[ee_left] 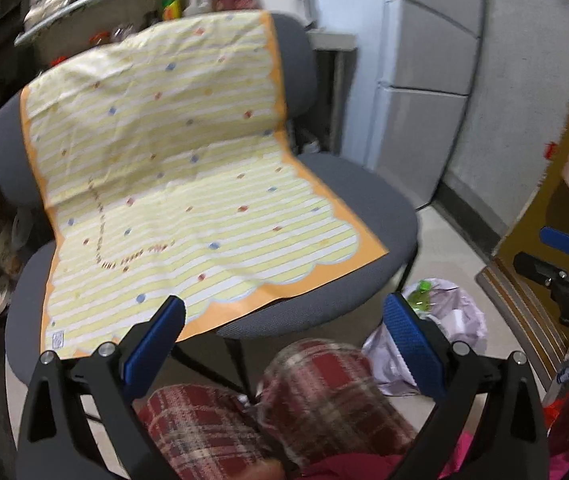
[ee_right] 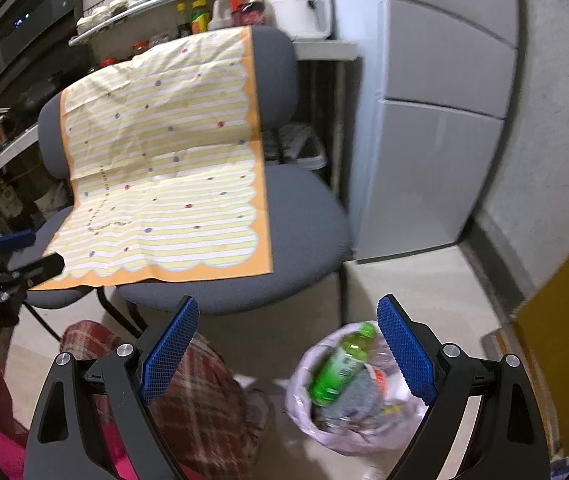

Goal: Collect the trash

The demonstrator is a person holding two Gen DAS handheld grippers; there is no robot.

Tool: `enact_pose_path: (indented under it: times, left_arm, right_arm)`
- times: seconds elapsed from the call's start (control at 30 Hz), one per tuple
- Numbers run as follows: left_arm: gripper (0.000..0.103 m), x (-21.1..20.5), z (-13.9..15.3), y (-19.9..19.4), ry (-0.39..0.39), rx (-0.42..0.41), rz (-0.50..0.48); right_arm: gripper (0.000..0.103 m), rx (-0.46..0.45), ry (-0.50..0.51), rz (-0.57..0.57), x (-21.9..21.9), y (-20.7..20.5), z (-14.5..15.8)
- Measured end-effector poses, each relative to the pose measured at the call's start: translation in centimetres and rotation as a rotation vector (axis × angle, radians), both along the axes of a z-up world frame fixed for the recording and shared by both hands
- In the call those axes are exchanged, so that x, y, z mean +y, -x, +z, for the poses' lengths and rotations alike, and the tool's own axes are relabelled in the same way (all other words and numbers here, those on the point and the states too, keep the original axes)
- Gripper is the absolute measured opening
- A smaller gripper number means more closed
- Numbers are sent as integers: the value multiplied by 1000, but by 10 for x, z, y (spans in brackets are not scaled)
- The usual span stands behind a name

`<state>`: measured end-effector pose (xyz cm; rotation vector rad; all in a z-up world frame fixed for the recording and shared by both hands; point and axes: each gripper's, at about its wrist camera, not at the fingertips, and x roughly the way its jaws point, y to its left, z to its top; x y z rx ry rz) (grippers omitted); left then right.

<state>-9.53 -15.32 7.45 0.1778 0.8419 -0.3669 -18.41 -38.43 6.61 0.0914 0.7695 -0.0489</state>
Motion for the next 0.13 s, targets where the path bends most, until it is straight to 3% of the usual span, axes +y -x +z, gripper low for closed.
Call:
enact_pose_path:
  times: [0.13]
  left_arm:
    - [96,40,-25,-47,20,59,93]
  right_arm:
    - [90,30,-93,112,21,-59,-18]
